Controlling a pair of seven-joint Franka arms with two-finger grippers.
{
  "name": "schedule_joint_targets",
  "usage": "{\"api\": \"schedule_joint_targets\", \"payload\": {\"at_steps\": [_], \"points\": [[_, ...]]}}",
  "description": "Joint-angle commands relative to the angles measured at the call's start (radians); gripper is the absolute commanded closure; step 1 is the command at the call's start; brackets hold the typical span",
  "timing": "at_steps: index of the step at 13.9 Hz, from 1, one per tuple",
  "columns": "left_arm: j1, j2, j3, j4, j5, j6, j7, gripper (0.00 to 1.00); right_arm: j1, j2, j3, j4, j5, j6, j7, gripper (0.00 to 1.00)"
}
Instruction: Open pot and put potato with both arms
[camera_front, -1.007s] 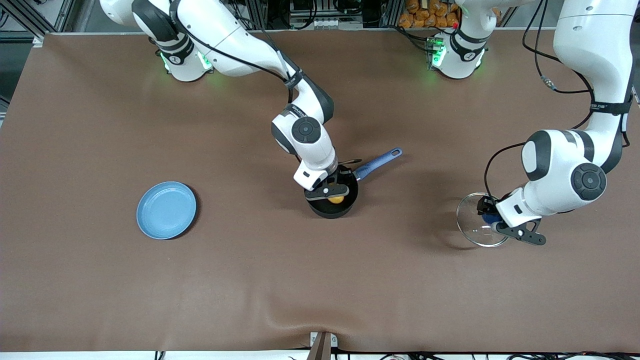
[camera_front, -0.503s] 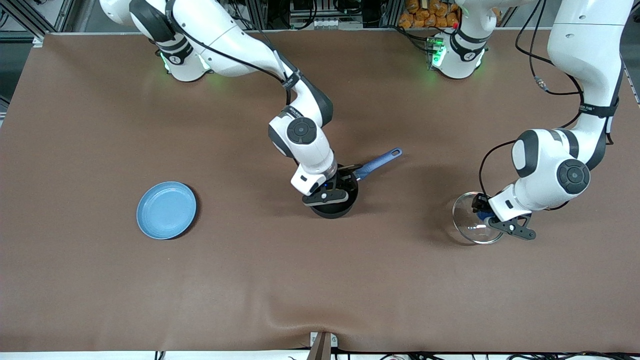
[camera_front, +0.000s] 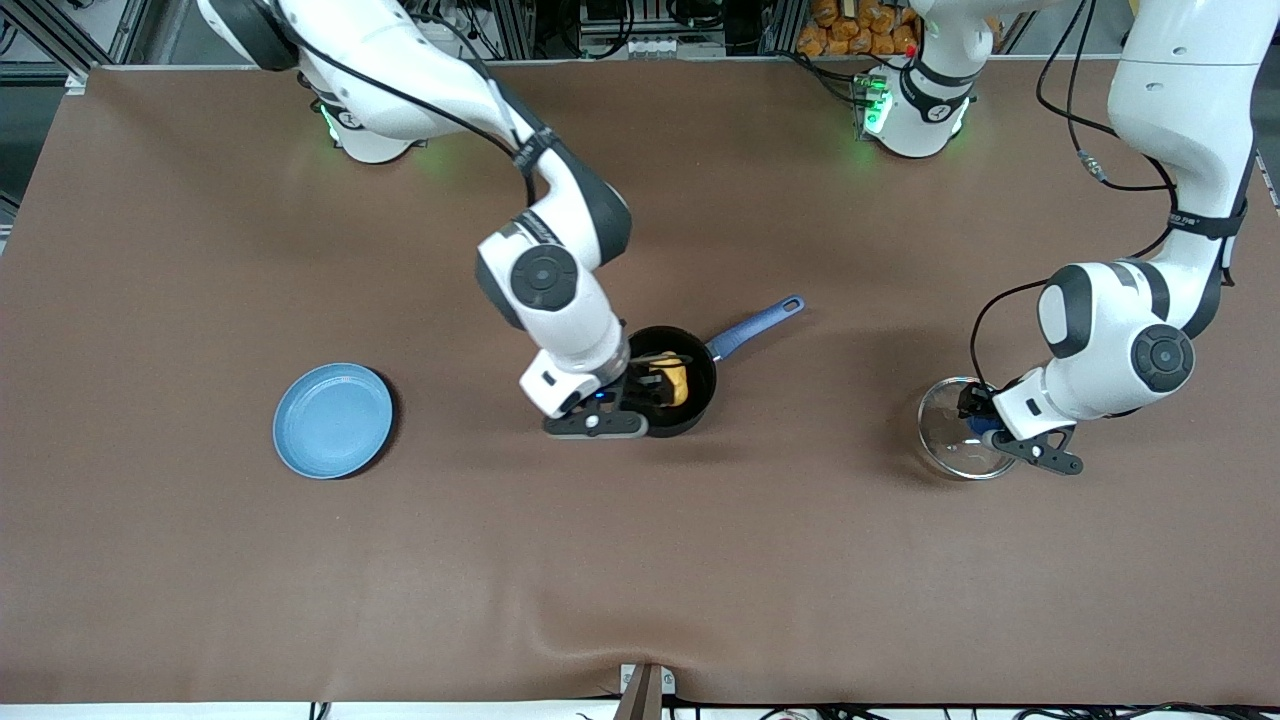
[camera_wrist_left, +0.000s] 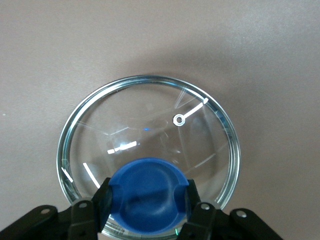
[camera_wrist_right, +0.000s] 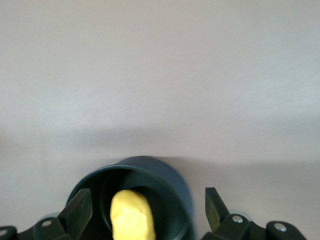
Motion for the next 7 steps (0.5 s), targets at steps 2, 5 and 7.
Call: {"api": "schedule_joint_targets", "payload": {"at_steps": [2,5,7], "points": [[0.003,-0.03,-0.007,0.033,-0.034,0.009,-0.005,0.0,-0.129,-0.137,0.014,-0.028,-0.006,-0.221,-0.132,0.0],[-0.003,-0.108,-0.009,0.13,-0.045,-0.113,-0.08,0.0,-0.292,-0.228,0.012,-0.031,-0.011,-0.418,-0.162,0.0],[-0.011,-0.195,-0.018,0.189,-0.045,-0.255,-0.194,0.0,-0.355,-0.292,0.009,-0.031,-0.02,-0.481,-0.298,0.0]]}}
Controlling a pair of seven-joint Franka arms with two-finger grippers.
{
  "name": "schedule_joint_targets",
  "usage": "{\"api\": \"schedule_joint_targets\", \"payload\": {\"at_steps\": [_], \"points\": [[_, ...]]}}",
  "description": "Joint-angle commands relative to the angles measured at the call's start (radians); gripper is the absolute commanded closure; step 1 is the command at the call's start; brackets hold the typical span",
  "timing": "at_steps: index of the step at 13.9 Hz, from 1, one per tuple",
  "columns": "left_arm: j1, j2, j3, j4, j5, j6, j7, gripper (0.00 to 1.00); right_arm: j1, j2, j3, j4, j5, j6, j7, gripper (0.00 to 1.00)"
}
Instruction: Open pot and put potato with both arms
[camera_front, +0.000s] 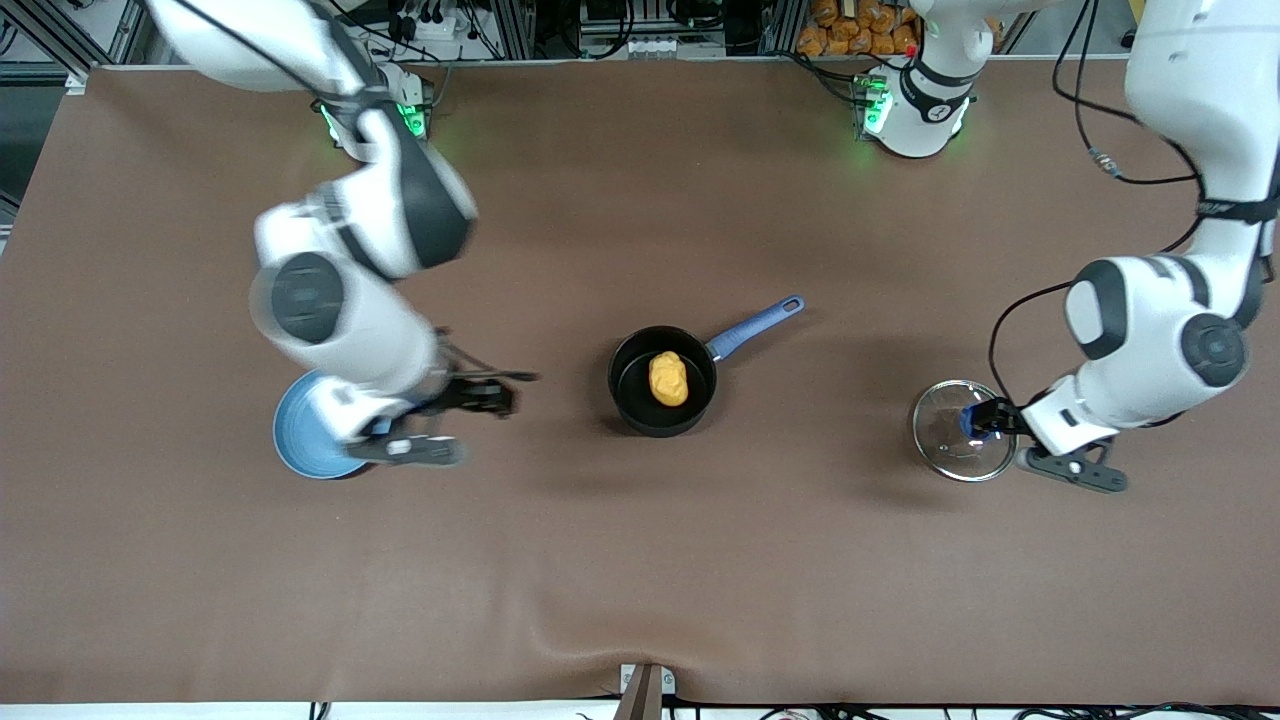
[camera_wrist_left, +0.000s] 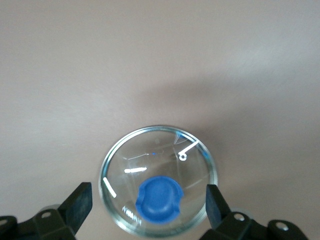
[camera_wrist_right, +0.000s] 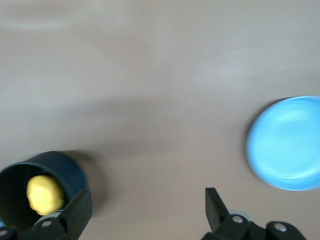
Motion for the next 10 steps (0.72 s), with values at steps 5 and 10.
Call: {"api": "schedule_joint_targets", "payload": {"at_steps": [5,10], "points": [[-0.006,-0.251,-0.059,0.236,-0.005,-0.511,-0.293,0.0,-0.205,-0.198,0.02,-0.041,-0.021,-0.174,-0.188,0.0],[-0.004,-0.373,-0.091,0.249,-0.005,-0.638,-0.326,0.0,-0.334,-0.228,0.02,-0.036,-0.02,-0.213,-0.441,0.0]]}}
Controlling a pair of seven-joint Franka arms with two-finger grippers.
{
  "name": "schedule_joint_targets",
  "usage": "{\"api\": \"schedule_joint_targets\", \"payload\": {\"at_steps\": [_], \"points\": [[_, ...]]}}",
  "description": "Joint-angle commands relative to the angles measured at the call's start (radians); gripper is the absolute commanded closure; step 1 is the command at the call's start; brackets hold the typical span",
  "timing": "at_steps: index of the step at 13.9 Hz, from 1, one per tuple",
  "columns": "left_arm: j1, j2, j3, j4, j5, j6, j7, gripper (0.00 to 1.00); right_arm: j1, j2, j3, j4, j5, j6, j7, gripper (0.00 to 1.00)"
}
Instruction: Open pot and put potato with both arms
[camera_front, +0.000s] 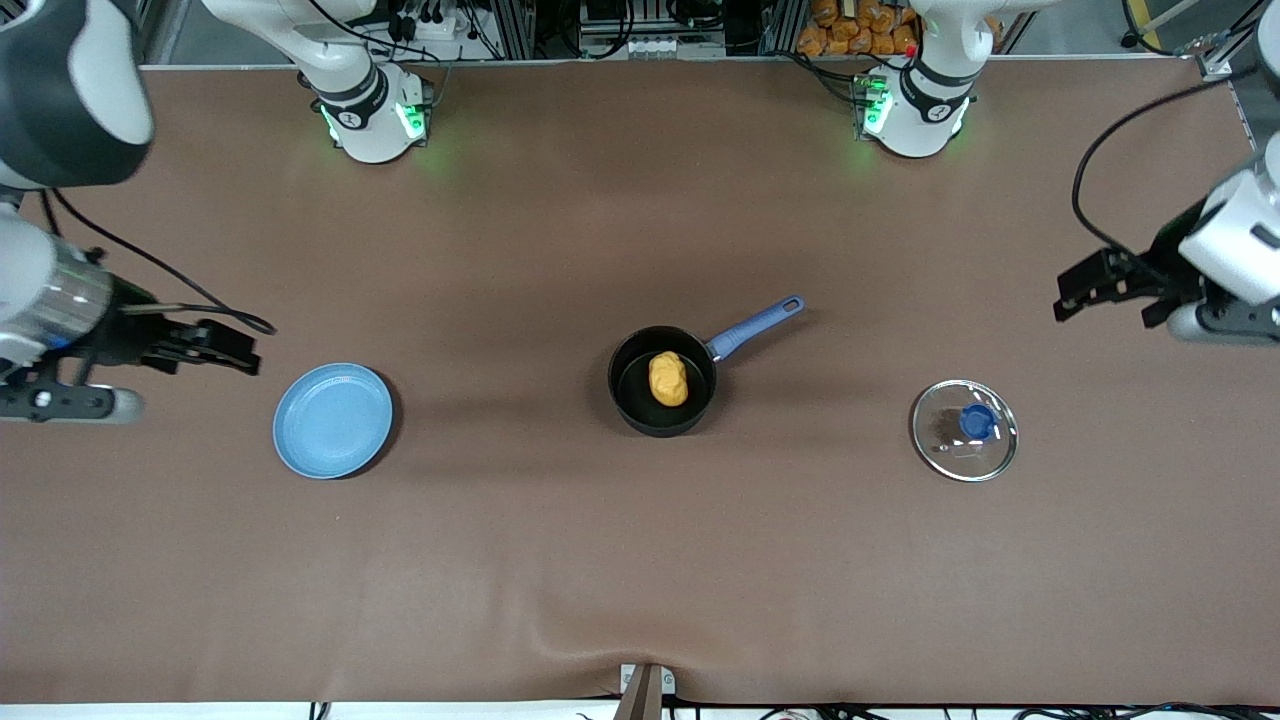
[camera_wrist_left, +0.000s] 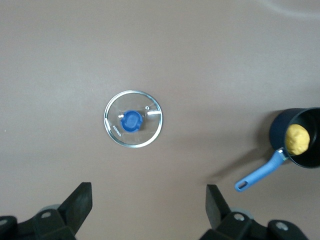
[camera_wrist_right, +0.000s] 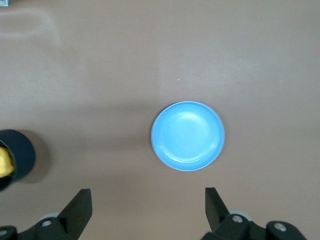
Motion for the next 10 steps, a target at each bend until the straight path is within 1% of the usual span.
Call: {"api": "schedule_joint_targets", "payload": {"at_steps": [1,3,5,6,7,8,10], "points": [[0.007,-0.038,-0.007,0.0,-0.005,-0.066,-0.006,0.0,-0.069,-0.033,0.019,-0.029,-0.018,-0.04,-0.094,0.0],[0.013,-0.053,-0.007,-0.005,-0.006,-0.116,-0.018,0.0,-0.086,-0.062,0.019,-0.029,-0.019,-0.078,-0.096,0.0],[0.014,-0.085,-0.007,-0.024,-0.008,-0.127,-0.021,0.0,-0.086,-0.086,0.019,-0.03,-0.035,-0.091,-0.107,0.0],[0.006,-0.096,0.001,-0.043,-0.009,-0.129,-0.021,0.0,-0.086,-0.096,0.019,-0.033,-0.05,-0.091,-0.143,0.0],[-0.04,-0.118,0.03,-0.063,-0.011,-0.132,-0.022,0.0,-0.091,-0.102,0.019,-0.036,-0.053,-0.094,-0.159,0.0],[-0.093,-0.127,0.088,-0.08,-0.008,-0.149,-0.03,0.0,-0.091,-0.11,0.019,-0.035,-0.056,-0.113,-0.16,0.0],[-0.098,-0.133,0.099,-0.081,-0.008,-0.184,-0.064,0.0,-0.089,-0.138,0.021,-0.036,-0.081,-0.132,-0.16,0.0]]}}
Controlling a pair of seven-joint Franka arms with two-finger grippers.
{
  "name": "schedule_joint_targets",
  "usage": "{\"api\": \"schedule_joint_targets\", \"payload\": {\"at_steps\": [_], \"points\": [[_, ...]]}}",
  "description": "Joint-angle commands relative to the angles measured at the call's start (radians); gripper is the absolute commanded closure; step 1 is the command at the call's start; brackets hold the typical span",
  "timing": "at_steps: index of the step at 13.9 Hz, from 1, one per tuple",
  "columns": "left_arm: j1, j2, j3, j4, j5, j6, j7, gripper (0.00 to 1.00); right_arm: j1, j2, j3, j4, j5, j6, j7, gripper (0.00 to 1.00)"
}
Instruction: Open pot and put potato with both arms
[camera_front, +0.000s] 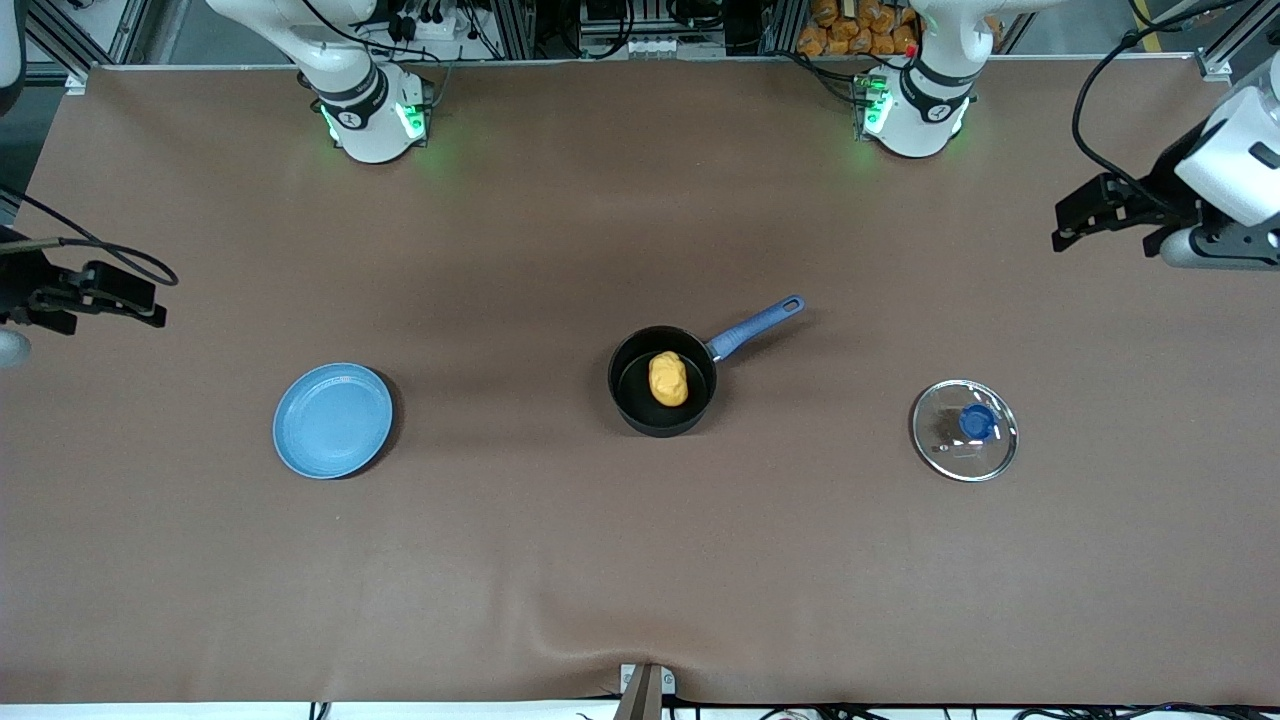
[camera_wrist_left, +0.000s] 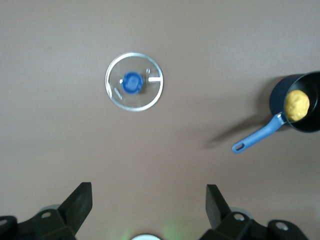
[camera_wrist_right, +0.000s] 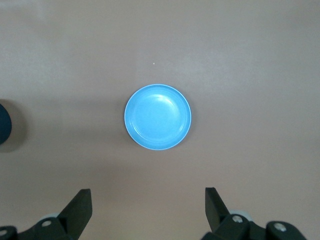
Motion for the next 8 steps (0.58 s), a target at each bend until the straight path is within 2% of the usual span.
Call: {"api": "schedule_joint_targets", "payload": {"at_steps": [1,4,8], "points": [[-0.025,-0.045,0.031,-0.036,-0.008,-0.025,-0.027,0.0,-0.012,-0.051,0.017,-0.035,-0.047,-0.016,-0.023,0.0],[-0.027,-0.039,0.03,-0.025,-0.003,-0.025,-0.027,0.0,-0.004,-0.05,0.02,-0.032,-0.052,-0.011,-0.025,0.0],[-0.021,0.001,0.03,0.037,0.003,-0.025,-0.019,0.0,0.014,-0.05,0.023,-0.029,-0.063,-0.006,-0.013,0.0]]}}
